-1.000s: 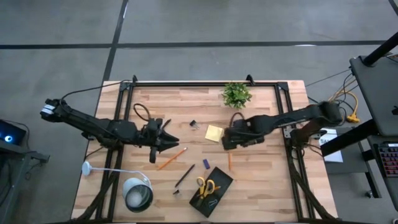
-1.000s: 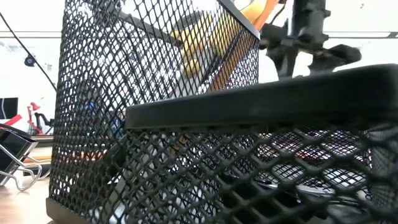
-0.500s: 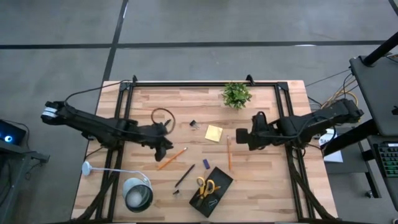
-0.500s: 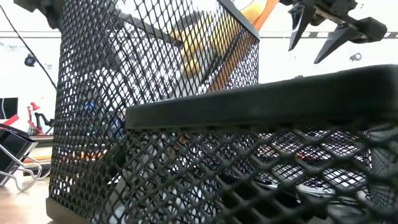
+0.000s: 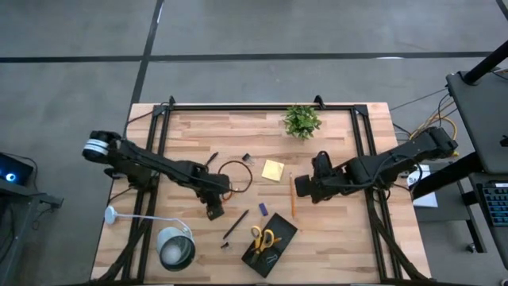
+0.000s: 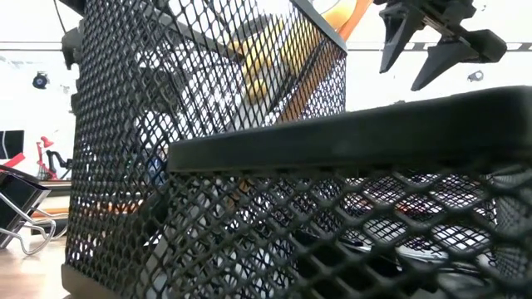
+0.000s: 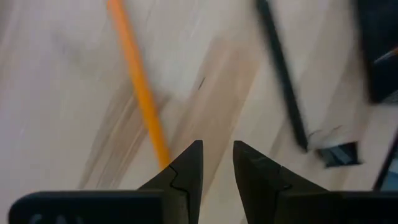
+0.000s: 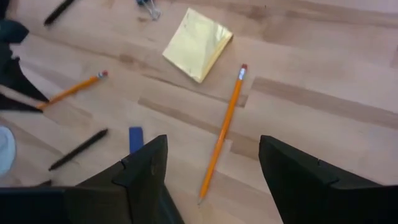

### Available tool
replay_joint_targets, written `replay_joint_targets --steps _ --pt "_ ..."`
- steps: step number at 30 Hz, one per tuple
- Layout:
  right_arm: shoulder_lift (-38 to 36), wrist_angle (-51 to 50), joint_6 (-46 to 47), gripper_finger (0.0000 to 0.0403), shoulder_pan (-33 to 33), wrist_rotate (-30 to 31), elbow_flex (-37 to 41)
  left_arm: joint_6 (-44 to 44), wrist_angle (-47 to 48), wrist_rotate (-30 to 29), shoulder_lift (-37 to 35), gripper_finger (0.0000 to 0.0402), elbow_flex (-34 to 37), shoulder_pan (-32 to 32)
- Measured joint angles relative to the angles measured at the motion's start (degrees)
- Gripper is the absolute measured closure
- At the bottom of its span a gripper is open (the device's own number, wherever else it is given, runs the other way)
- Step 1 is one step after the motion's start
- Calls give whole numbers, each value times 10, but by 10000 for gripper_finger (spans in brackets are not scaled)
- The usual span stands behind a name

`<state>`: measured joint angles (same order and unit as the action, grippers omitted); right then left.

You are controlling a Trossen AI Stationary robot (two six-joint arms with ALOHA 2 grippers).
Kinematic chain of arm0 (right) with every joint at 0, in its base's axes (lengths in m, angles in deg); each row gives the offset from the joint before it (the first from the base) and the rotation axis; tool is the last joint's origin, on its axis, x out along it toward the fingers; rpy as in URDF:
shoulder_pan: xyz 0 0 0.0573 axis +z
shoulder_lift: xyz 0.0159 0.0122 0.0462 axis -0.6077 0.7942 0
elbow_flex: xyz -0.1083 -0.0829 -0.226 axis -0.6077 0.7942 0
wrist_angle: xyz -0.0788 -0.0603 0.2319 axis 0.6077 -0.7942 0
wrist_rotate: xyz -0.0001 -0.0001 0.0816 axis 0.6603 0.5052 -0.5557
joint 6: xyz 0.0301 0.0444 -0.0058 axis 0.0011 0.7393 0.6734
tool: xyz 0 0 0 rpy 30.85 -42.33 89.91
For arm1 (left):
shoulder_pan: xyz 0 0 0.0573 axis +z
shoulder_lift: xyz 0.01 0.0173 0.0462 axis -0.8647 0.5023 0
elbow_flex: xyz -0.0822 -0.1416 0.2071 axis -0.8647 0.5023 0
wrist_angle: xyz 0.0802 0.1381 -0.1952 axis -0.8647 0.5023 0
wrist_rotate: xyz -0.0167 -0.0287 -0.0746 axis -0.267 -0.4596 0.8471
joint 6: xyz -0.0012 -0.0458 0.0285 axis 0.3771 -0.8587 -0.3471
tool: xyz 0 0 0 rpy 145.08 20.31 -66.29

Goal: Pick and place office supplies into organizer
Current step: Put the left pencil into the desk organizer

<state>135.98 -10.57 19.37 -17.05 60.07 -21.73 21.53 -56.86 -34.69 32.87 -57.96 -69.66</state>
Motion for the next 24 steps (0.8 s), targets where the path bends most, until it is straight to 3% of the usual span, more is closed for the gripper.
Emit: replay_joint_targets --steps 4,24 --pt "8 5 4 164 10 0 -2 13 52 0 24 329 -15 -1" --pt "7 22 -2 161 11 44 -2 -29 34 -29 36 329 1 -7"
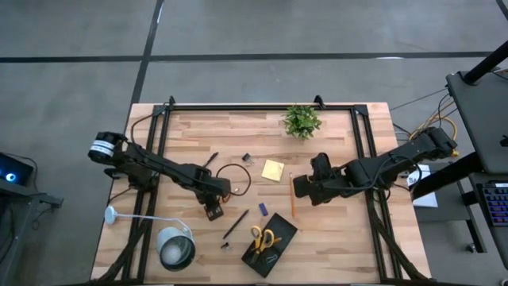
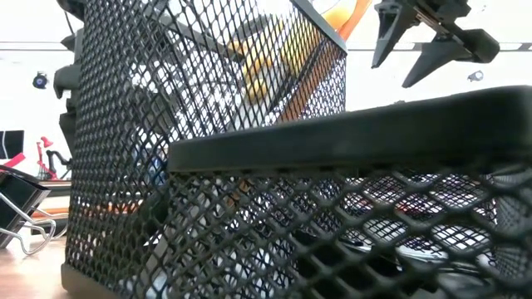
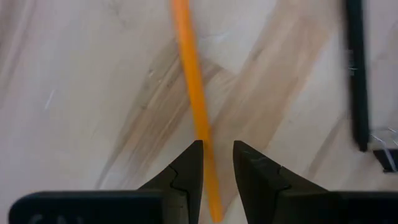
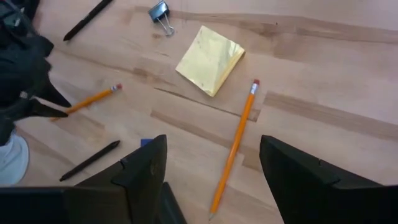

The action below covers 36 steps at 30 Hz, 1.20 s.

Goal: Pick and place office supplies into organizer
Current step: Put the left pencil into the desk organizer

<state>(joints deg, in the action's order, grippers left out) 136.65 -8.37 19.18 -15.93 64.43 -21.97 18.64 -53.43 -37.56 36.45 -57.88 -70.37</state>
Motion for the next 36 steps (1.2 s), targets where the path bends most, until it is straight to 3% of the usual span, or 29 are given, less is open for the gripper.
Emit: replay_joint_targets --steps 10,27,36 --pt "1 0 3 163 0 -3 0 -15 -12 13 11 329 -6 -1" --pt "1 -1 21 167 -2 -18 0 -16 -22 -75 46 330 -13 -50" --pt "1 0 17 167 -1 -15 0 -13 -28 -74 80 348 -16 -71"
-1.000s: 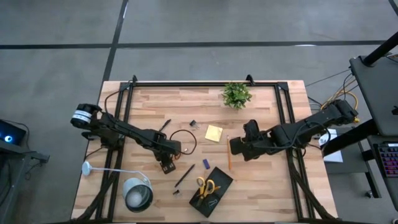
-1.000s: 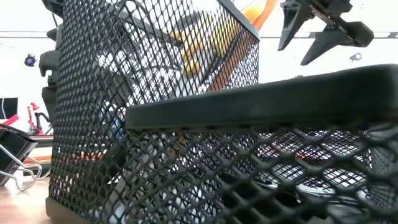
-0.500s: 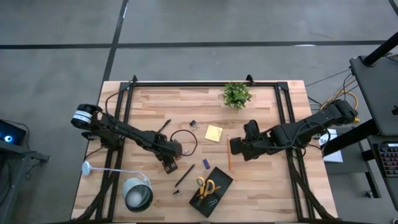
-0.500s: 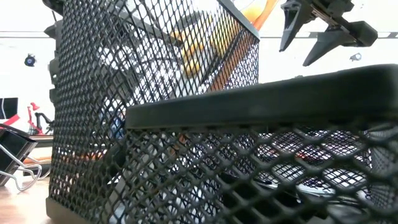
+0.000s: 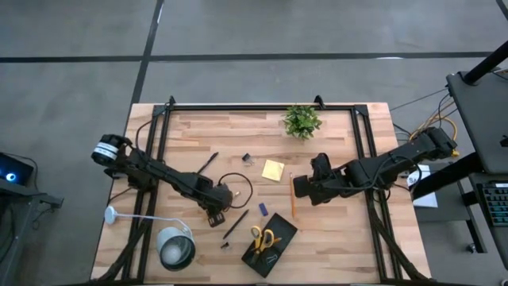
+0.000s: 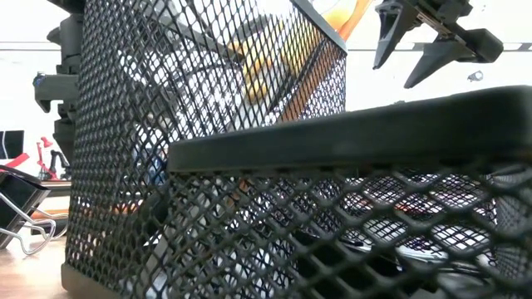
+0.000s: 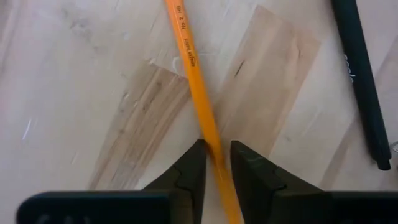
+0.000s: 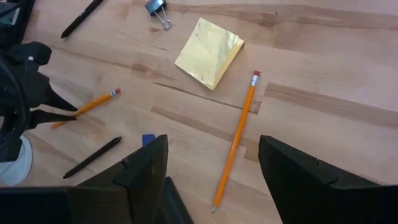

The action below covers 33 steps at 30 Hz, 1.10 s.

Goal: Pick and place office supplies into organizer
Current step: Put the left pencil into the desk organizer

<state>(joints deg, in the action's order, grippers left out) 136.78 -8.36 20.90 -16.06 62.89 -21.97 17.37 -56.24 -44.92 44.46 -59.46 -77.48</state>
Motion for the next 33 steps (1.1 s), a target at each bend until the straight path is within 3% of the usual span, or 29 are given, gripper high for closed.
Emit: replay_joint_targets --steps 5,33 --pt "0 1 -5 168 0 0 0 0 -4 12 4 393 0 0" --pt "0 12 -11 168 0 31 0 -1 -12 -36 -61 399 -5 10"
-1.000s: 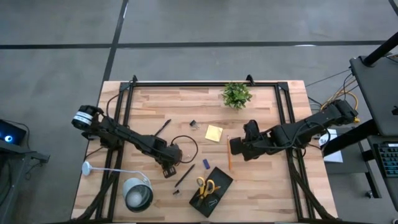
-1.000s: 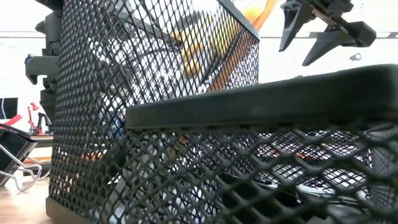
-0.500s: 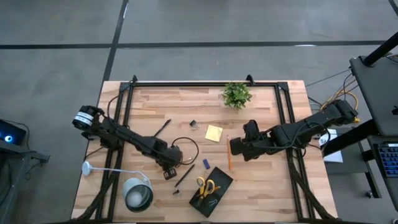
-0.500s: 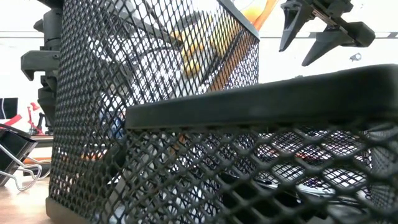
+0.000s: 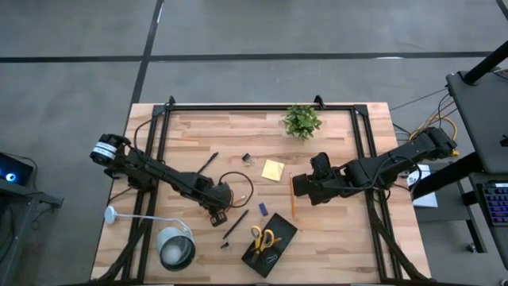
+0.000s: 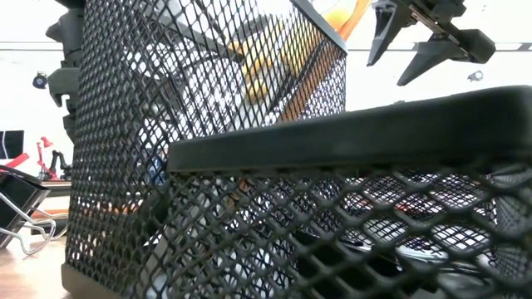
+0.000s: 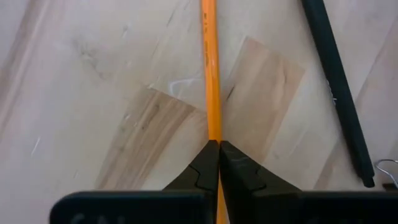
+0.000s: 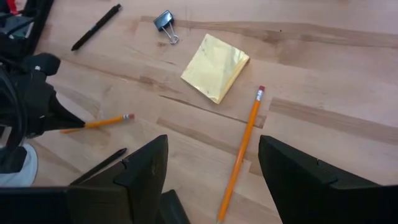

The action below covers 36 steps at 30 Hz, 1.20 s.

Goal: Pick and place office supplies into organizer
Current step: Put the left pencil into the desk organizer

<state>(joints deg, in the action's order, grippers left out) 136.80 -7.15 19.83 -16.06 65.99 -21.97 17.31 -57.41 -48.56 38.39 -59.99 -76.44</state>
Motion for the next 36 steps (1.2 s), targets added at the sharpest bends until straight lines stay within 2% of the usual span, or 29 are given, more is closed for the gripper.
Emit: replay_joint_targets --steps 9,13,18,21,26,30,36 --pt "0 2 -3 168 0 1 0 -1 -2 7 -4 401 0 0" --pt "0 1 -5 168 0 1 0 -1 -32 15 -5 399 0 0" --pt "0 2 -5 168 0 1 0 3 -71 15 -16 358 -2 1" --pt "0 2 -9 168 0 1 0 3 -63 -21 -16 320 -1 3" --pt "0 3 -7 167 0 1 0 1 -5 -42 -1 272 0 14" --pt "0 10 -7 167 0 1 0 3 -4 -41 9 255 0 14" --pt "0 15 -7 167 0 1 0 5 -8 -23 9 250 0 14"
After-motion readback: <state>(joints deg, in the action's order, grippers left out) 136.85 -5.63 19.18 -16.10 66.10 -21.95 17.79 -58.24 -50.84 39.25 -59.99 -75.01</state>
